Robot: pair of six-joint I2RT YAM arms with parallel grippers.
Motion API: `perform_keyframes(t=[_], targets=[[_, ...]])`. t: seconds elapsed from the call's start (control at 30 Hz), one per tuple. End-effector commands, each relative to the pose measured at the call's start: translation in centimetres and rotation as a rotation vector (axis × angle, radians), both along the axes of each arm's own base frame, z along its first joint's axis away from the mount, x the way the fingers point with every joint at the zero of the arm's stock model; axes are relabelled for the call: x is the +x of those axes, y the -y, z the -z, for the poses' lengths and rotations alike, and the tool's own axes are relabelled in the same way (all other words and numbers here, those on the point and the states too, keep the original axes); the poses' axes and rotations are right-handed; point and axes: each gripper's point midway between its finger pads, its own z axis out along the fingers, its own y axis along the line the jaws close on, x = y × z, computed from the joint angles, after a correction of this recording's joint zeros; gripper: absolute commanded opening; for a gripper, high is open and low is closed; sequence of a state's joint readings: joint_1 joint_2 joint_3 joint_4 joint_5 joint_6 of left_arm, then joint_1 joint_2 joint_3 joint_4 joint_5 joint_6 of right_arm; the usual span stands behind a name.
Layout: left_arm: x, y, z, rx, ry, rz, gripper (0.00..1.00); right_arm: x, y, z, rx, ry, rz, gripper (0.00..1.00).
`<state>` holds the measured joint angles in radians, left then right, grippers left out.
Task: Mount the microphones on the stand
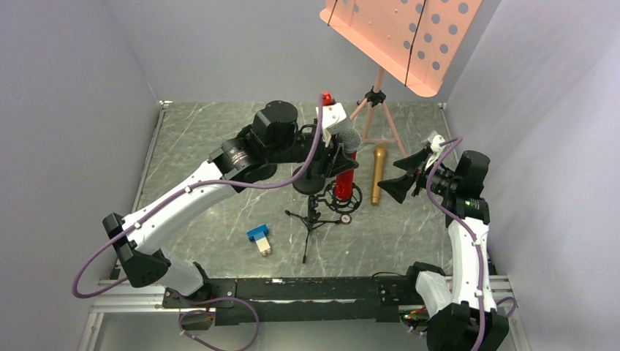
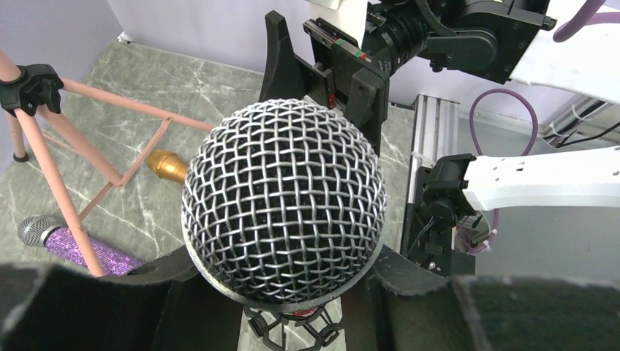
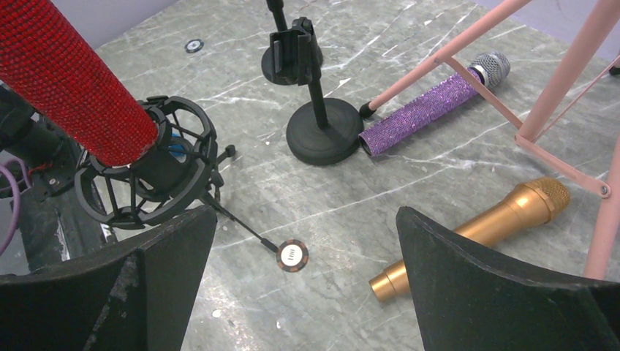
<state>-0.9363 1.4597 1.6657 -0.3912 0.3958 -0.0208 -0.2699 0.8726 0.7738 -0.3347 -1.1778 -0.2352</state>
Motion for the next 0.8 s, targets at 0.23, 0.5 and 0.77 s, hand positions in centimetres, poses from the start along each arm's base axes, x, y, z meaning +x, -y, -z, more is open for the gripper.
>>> perform_keyframes(t=[0.23,0.5,0.77], targets=[[0.6,-0.6,1.7,0.061,0.036,-0.009,0.00,0.3,0.2,-0.7,-0.022,0.061,0.002,1.00],[0.1,-0.6,4.0,0.117,-0.002,0.018,0.00,0.0,0.0,-0.2,-0.018,0.066,-0.026,1.00],[-0.5,-0.7,4.6,0.182,-0.037,0.063,0.00,-1.1,-0.6,0.9,-0.068,0.135,-0.110,0.99]])
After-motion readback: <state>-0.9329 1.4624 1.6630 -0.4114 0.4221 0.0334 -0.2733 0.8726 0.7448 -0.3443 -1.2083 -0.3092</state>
